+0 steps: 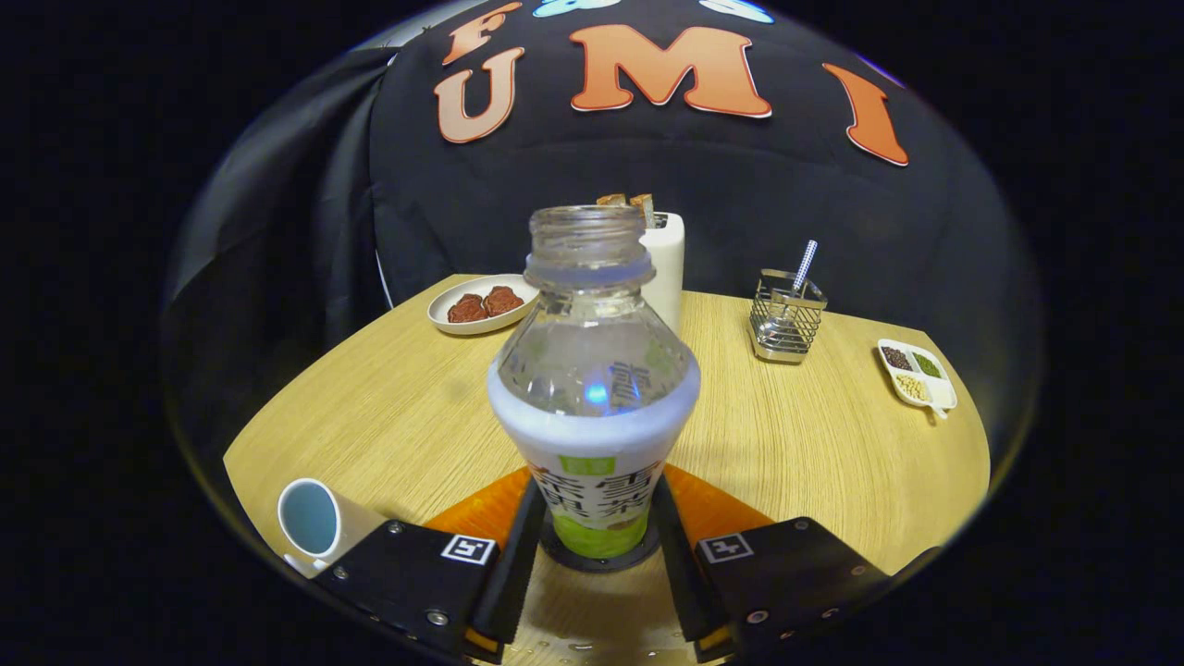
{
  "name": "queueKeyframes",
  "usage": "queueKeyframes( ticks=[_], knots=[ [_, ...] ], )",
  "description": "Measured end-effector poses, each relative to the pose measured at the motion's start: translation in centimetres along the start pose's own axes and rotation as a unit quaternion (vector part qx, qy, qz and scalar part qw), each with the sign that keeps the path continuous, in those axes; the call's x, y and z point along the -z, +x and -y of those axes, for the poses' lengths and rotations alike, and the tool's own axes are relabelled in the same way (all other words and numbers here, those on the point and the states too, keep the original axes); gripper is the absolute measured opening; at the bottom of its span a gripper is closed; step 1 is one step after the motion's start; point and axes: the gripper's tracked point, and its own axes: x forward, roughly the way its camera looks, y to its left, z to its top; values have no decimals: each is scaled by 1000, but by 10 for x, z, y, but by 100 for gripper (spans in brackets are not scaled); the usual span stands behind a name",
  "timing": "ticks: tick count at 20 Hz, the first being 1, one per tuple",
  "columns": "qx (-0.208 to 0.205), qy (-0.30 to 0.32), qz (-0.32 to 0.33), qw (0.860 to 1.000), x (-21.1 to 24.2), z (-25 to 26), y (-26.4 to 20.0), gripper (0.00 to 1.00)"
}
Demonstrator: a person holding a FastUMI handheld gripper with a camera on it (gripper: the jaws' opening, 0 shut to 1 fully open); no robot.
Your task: Take the bottle from table, then pour the juice into the cup, finally place the bottle on the coaster
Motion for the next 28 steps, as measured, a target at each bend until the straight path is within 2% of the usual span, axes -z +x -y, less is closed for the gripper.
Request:
queueKeyframes(
  ticks=[2,5,7,12,16,19,23,28],
  knots=[
    [2,2,0,1000,-2,1,-6,70],
    [4,11,2,1000,-6,1,-18,91],
    [4,22,6,1000,-14,1,-32,97],
    [29,17,31,999,-61,19,-89,98],
    [62,13,96,993,-135,35,-155,97],
    [88,13,129,988,-171,45,-210,97],
    [106,30,186,976,-201,55,-279,98],
    [167,24,227,959,-210,83,-358,97]
  ],
)
